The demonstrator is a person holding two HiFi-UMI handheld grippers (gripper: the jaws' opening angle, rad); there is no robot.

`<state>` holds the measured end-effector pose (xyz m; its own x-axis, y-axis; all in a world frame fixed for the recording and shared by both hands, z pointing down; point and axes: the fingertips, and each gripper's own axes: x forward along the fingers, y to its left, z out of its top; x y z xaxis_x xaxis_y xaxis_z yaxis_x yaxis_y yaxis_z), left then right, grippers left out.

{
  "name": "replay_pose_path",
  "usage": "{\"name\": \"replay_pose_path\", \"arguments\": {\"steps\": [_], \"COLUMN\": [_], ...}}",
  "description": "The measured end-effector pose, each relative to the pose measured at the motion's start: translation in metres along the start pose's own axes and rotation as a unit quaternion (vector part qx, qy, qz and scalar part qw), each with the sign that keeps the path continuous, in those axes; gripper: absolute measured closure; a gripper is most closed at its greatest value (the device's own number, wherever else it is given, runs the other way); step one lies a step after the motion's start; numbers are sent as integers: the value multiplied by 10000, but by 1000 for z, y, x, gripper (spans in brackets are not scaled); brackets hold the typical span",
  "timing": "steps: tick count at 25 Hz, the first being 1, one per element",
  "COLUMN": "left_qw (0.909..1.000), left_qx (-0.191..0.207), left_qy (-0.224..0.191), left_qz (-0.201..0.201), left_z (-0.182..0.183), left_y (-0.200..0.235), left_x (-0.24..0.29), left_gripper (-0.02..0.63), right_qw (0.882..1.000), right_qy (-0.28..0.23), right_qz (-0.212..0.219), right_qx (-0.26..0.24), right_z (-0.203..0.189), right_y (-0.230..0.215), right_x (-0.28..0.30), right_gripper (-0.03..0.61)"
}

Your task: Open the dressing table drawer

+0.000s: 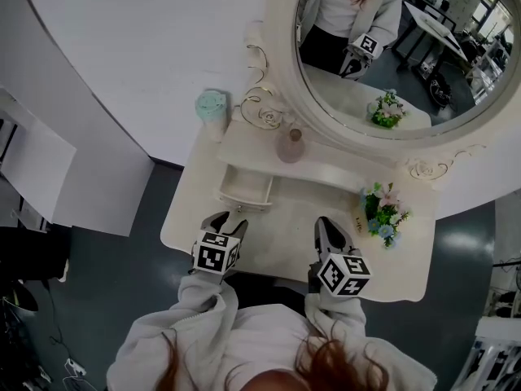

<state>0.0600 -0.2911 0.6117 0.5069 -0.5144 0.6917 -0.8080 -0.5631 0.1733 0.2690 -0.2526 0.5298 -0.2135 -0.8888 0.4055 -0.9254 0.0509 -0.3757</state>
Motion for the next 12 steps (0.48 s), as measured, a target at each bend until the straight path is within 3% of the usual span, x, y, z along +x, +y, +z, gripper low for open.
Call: {"name": "replay_pose_path", "arguments": {"steps": [7,12], "left_qw": [9951,9851], "left_qx": [-267,183], "left_qy": [-582,-1129], "left_qz": [-756,-1288], "left_z": [48,106], "left_y": [-14,-43], "left_x": [-35,-45], "left_gripper": [418,465], "right_qw": [9999,9989], "right_qy": [-166,-448], "right_qz": [-45,-103], "right_qx": [-8,-54], "right_z": [17,42], "right_y": [-9,-17], "right_x": [6,3], "right_gripper": [537,537]}}
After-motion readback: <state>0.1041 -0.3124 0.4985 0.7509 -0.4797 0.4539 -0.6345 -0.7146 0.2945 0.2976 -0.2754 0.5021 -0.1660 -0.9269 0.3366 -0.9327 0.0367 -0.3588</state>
